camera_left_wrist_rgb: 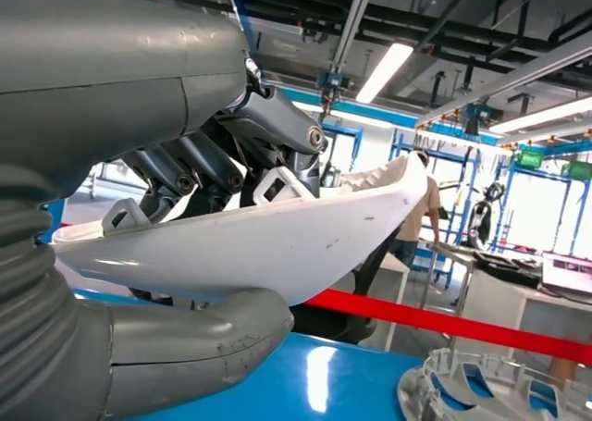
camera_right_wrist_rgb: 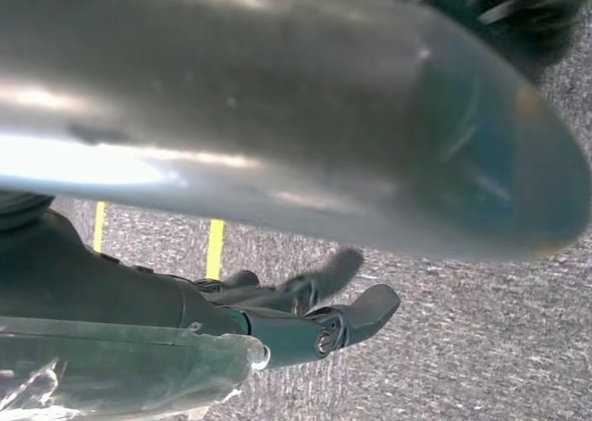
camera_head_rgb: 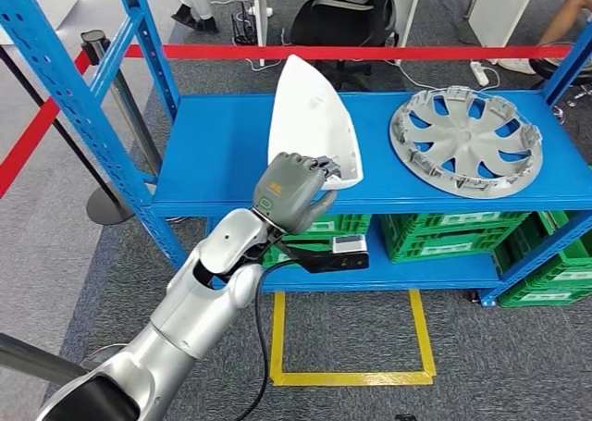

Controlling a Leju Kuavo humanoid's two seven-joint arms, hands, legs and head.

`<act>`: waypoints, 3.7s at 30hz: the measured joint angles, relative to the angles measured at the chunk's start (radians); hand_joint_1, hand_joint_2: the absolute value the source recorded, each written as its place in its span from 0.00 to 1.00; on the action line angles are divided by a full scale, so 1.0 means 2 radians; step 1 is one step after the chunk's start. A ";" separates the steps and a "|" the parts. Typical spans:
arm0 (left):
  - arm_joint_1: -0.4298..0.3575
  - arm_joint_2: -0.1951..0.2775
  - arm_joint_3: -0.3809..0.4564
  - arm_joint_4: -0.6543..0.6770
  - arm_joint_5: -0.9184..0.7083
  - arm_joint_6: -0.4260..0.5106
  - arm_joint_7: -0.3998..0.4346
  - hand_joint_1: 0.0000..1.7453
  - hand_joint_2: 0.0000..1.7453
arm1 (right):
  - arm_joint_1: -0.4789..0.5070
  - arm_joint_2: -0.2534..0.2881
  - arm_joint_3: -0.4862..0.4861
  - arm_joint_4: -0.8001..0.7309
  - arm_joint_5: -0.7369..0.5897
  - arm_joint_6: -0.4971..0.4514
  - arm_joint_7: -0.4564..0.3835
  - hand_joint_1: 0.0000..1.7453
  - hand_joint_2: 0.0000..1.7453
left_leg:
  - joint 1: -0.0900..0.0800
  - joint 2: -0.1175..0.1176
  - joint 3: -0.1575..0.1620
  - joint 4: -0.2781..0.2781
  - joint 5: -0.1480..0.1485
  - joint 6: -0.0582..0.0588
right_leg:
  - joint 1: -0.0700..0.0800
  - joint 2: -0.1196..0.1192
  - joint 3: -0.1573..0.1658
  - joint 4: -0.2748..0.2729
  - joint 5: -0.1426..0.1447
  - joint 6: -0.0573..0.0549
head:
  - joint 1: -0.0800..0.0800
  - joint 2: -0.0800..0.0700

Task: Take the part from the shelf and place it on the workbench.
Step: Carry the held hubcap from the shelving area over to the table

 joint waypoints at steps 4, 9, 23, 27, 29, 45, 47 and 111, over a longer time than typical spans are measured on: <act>0.003 0.000 0.000 0.000 0.000 0.000 0.000 1.00 1.00 | 0.001 0.000 0.000 0.000 0.000 0.000 0.000 0.00 0.00 | -0.001 0.000 -0.002 0.001 0.002 0.001 | 0.000 0.000 0.009 -0.003 0.013 0.000 | 0.001 0.000; 0.002 0.000 0.000 0.000 -0.002 0.000 0.000 1.00 1.00 | -0.001 0.000 0.000 0.000 0.000 0.001 -0.001 0.00 0.00 | -0.005 -0.001 -0.008 0.006 0.005 0.000 | 0.001 0.001 0.064 -0.107 0.045 -0.004 | 0.001 0.000; 0.006 -0.001 -0.003 0.005 0.009 0.003 0.000 1.00 1.00 | 0.000 -0.001 -0.002 0.000 -0.013 0.007 -0.003 0.00 0.00 | -0.007 0.000 -0.013 0.001 0.012 -0.001 | -0.001 0.001 0.056 -0.109 0.052 -0.005 | 0.001 0.000; 0.010 -0.007 -0.003 0.004 0.009 0.015 0.002 1.00 1.00 | 0.000 -0.001 -0.002 0.000 -0.014 0.007 -0.005 0.00 0.00 | -0.003 0.002 -0.007 -0.013 0.019 0.003 | 0.000 0.000 0.045 -0.085 0.033 0.001 | 0.002 0.000; 0.013 -0.009 -0.003 0.004 0.008 0.016 0.003 1.00 1.00 | 0.000 -0.001 -0.002 0.000 -0.014 0.007 -0.005 0.00 0.00 | -0.003 0.004 -0.007 -0.014 0.019 0.004 | 0.001 0.000 0.017 -0.024 0.001 0.003 | 0.003 0.000; 0.019 -0.008 0.006 0.018 0.049 -0.004 -0.016 1.00 1.00 | 0.001 -0.002 -0.006 0.000 -0.010 0.008 -0.003 0.00 0.00 | 0.002 0.011 -0.058 0.113 -0.055 -0.024 | 0.001 0.010 0.047 -0.106 0.061 -0.021 | 0.002 0.000; 0.019 -0.007 0.007 0.022 0.054 -0.010 -0.014 1.00 1.00 | 0.002 -0.003 -0.007 0.000 -0.011 0.008 -0.003 0.00 0.00 | 0.002 0.009 -0.073 0.148 -0.065 -0.024 | 0.001 0.022 0.044 -0.106 0.063 -0.020 | 0.002 0.000; 0.003 -0.007 -0.016 0.061 0.081 -0.028 -0.017 1.00 1.00 | -0.005 -0.006 -0.008 0.000 -0.010 0.011 -0.004 0.00 0.00 | 0.006 0.004 -0.040 0.118 -0.057 -0.028 | -0.003 0.035 0.036 -0.107 0.072 -0.015 | 0.004 0.000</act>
